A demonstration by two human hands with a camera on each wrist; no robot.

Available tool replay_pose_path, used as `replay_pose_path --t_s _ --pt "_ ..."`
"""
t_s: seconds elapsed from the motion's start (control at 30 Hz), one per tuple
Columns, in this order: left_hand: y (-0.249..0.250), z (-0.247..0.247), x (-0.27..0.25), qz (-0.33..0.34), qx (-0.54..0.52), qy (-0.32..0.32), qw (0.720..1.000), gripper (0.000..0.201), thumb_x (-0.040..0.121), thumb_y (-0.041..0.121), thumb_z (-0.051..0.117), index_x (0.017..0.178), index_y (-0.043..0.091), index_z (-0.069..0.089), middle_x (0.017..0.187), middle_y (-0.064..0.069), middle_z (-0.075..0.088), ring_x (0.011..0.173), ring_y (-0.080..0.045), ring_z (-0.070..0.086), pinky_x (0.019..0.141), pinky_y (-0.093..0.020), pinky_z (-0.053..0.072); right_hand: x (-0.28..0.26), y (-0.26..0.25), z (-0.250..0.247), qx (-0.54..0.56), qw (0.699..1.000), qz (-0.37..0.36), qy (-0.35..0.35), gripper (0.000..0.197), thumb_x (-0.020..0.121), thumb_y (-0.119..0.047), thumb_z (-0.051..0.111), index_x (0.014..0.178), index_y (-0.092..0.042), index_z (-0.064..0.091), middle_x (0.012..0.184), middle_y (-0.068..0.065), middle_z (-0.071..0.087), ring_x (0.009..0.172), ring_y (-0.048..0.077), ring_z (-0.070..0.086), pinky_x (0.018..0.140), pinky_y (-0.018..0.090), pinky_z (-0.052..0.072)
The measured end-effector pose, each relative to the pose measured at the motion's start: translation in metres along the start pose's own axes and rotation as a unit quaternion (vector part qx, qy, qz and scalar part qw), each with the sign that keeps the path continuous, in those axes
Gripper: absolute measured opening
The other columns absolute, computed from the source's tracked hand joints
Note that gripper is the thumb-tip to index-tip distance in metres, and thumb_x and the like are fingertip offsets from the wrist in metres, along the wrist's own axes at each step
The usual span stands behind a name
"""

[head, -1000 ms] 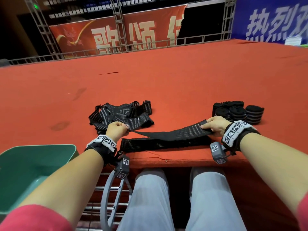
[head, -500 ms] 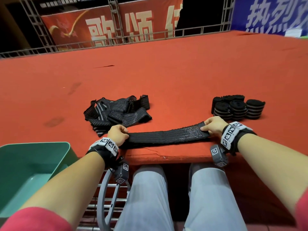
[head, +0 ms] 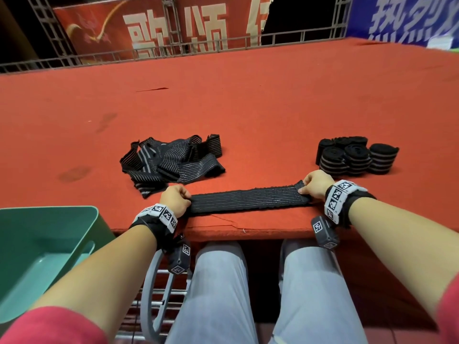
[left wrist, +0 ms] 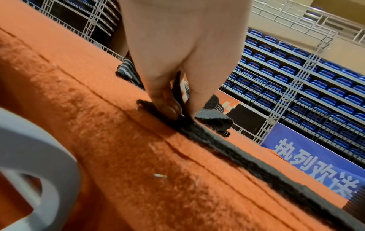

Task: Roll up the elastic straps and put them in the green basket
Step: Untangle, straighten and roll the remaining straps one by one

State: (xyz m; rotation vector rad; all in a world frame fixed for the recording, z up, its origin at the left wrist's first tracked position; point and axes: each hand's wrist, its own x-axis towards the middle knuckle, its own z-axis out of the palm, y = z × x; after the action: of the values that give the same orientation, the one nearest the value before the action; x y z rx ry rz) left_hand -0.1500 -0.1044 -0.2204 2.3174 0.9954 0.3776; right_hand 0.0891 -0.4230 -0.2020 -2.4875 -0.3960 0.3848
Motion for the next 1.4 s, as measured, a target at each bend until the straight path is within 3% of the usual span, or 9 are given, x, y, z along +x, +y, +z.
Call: replay_pose_path --t_s 0.07,0.1,0.23,0.37,0.47,0.57,0.7,0.93,1.4 --pt "0.0 0.0 0.0 -0.001 0.002 0.002 1.0 0.031 0.078 -0.004 0.073 0.067 0.021 0.057 0.068 0.005 0.057 0.071 -0.017 0.055 0.071 -0.023 0.04 0.001 -0.001 0.002 0.006 1.0 0.01 -0.003 0.024 0.08 -0.012 0.079 0.071 -0.013 0.057 0.083 0.014 0.068 0.077 0.03 0.066 0.07 0.04 0.06" --pt "0.0 0.0 0.0 -0.001 0.002 0.002 1.0 0.031 0.078 -0.003 0.073 0.066 0.021 0.057 0.068 0.005 0.057 0.071 -0.017 0.056 0.072 -0.023 0.04 0.001 -0.002 0.003 0.022 1.0 0.017 -0.003 0.025 0.081 -0.008 0.078 0.072 -0.012 0.055 0.086 0.016 0.067 0.079 0.033 0.067 0.064 0.046 0.062" --pt "0.001 0.0 -0.001 0.0 0.002 0.004 1.0 0.028 0.078 -0.001 0.075 0.069 0.02 0.059 0.07 0.004 0.059 0.073 -0.017 0.057 0.074 -0.023 0.043 -0.003 -0.008 0.004 0.034 0.999 0.039 0.003 0.02 0.09 -0.006 0.069 0.084 -0.01 0.051 0.092 0.012 0.055 0.079 0.034 0.065 0.042 0.041 0.057" --pt "0.002 0.0 -0.001 -0.002 0.003 0.005 1.0 0.025 0.079 -0.001 0.074 0.071 0.019 0.06 0.07 0.005 0.058 0.074 -0.016 0.057 0.073 -0.023 0.042 -0.005 -0.013 0.003 0.01 0.999 0.044 -0.002 0.019 0.092 -0.008 0.067 0.081 -0.008 0.051 0.091 0.016 0.059 0.086 0.04 0.069 0.053 0.049 0.059" --pt "0.003 -0.001 -0.001 -0.002 0.008 0.003 1.0 0.021 0.08 -0.001 0.073 0.076 0.016 0.063 0.071 0.006 0.058 0.073 -0.015 0.056 0.072 -0.022 0.04 -0.006 -0.014 0.003 -0.006 0.999 0.043 -0.008 0.022 0.089 -0.008 0.071 0.078 -0.008 0.053 0.095 0.018 0.062 0.087 0.039 0.069 0.052 0.048 0.059" --pt "0.003 -0.002 -0.002 0.0 0.009 -0.001 1.0 0.018 0.08 -0.002 0.072 0.08 0.014 0.065 0.074 0.004 0.06 0.075 -0.015 0.057 0.072 -0.022 0.04 -0.006 -0.014 0.002 -0.054 0.998 0.022 -0.013 0.022 0.085 -0.012 0.076 0.075 -0.006 0.057 0.097 0.02 0.068 0.089 0.037 0.068 0.069 0.051 0.061" --pt "0.002 -0.002 -0.001 -0.001 0.017 -0.001 1.0 0.024 0.079 -0.007 0.066 0.075 0.017 0.063 0.074 0.003 0.061 0.076 -0.017 0.059 0.073 -0.022 0.042 -0.004 -0.009 0.002 -0.092 0.996 0.009 -0.014 0.022 0.084 -0.018 0.078 0.091 0.001 0.069 0.094 0.018 0.07 0.088 0.033 0.068 0.076 0.047 0.06" --pt "0.006 -0.003 0.001 -0.028 0.021 -0.003 0.999 0.03 0.078 -0.008 0.056 0.069 0.02 0.061 0.069 0.008 0.058 0.076 -0.017 0.058 0.072 -0.022 0.041 -0.003 -0.002 0.0 -0.08 0.997 0.006 -0.005 0.02 0.082 -0.023 0.079 0.078 -0.009 0.065 0.088 0.014 0.072 0.08 0.028 0.065 0.069 0.032 0.051" --pt "0.004 0.0 0.003 -0.05 0.009 0.0 0.999 0.032 0.08 -0.008 0.051 0.067 0.02 0.059 0.086 -0.002 0.067 0.085 -0.022 0.062 0.079 -0.025 0.045 0.0 0.001 0.005 -0.101 0.995 -0.005 0.002 0.022 0.085 -0.02 0.077 0.083 -0.01 0.058 0.088 0.01 0.064 0.081 0.025 0.057 0.065 0.028 0.042"
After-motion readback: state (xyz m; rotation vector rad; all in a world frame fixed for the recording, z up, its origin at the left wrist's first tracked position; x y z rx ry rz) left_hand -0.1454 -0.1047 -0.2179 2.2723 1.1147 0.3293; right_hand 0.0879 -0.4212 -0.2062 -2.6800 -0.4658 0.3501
